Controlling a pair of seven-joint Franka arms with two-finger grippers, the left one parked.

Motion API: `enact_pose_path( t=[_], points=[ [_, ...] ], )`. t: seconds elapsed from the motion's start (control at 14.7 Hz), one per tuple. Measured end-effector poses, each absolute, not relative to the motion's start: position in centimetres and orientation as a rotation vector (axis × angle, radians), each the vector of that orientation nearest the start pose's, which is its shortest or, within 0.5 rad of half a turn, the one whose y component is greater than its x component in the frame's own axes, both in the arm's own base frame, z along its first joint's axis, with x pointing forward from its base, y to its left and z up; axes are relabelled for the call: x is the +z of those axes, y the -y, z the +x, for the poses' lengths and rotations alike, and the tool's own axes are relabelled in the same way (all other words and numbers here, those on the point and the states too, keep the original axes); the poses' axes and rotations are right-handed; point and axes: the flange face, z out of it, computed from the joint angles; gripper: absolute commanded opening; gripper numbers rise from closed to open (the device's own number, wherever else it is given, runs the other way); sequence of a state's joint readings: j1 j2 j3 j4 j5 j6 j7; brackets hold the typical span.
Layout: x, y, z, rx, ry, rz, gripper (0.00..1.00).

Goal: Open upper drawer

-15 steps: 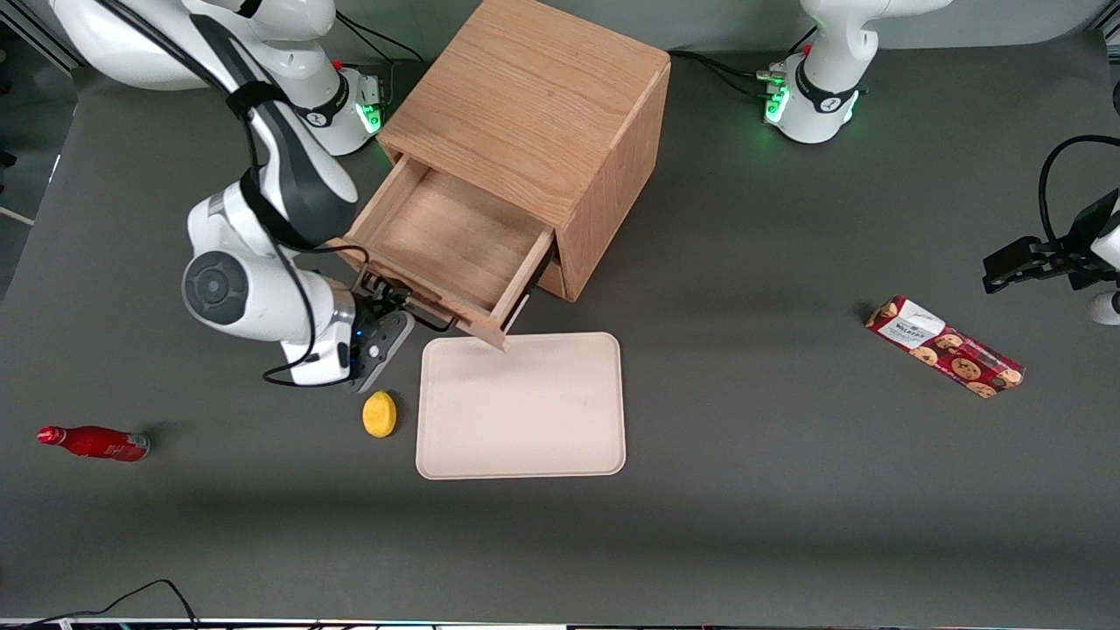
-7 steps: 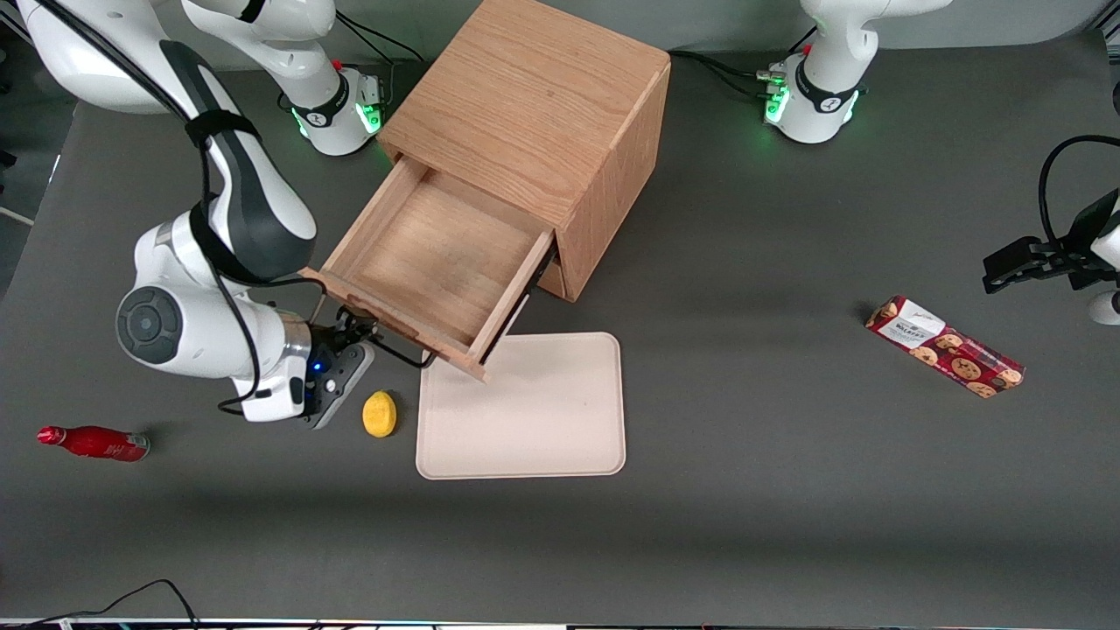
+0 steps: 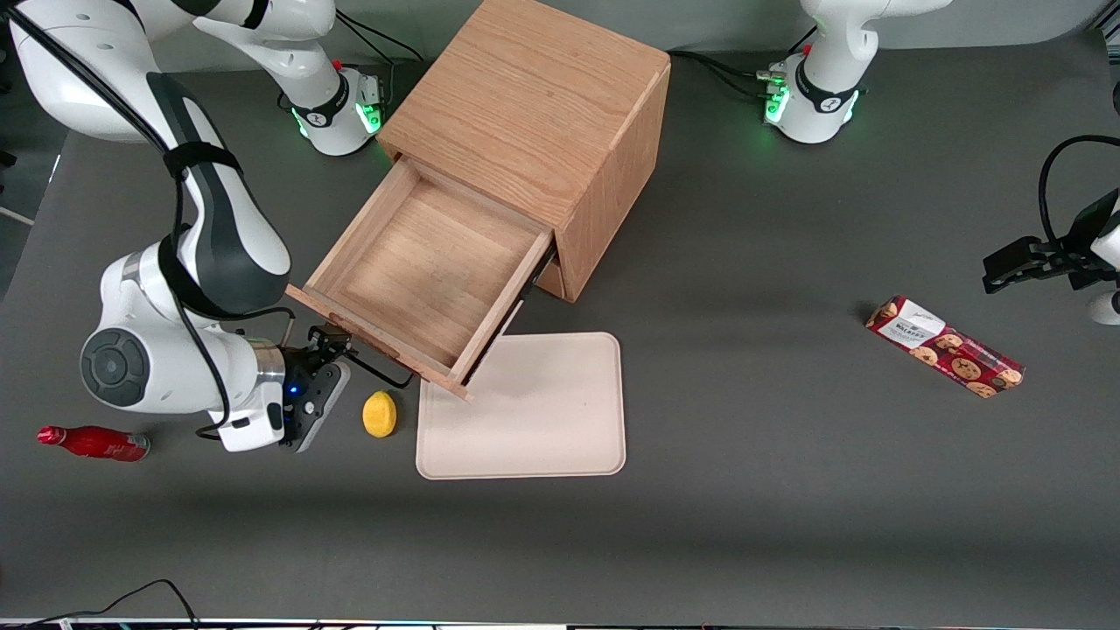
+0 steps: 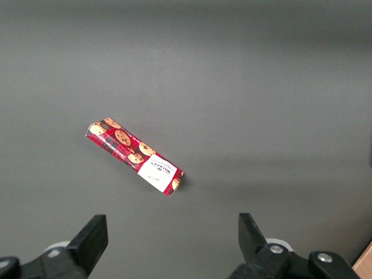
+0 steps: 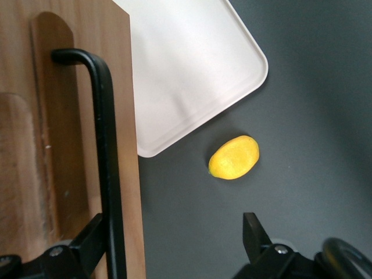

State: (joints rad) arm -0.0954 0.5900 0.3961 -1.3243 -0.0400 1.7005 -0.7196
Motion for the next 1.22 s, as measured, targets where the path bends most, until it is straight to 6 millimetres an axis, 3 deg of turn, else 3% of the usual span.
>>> enact_pose_path(
  t=[0.14,0.34,0.54,0.75,0.88,1.09,1.22],
  points=[
    [42.4,-13.8,68.2,0.192,1.352,-2.603,1.00],
    [48.6,-13.2,66.9,0.194,1.227,-2.688,1.00],
    [55.7,-11.2,63.9,0.176,1.009,-2.826,1.00],
    [61.7,-8.8,58.8,0.180,0.703,-2.989,1.00],
    [62.7,-7.8,54.5,0.224,0.591,-3.067,1.00],
    [62.0,-6.5,48.2,0.243,0.471,-3.141,1.00],
    [61.9,-6.3,45.9,0.212,0.198,-3.195,1.00]
  ],
)
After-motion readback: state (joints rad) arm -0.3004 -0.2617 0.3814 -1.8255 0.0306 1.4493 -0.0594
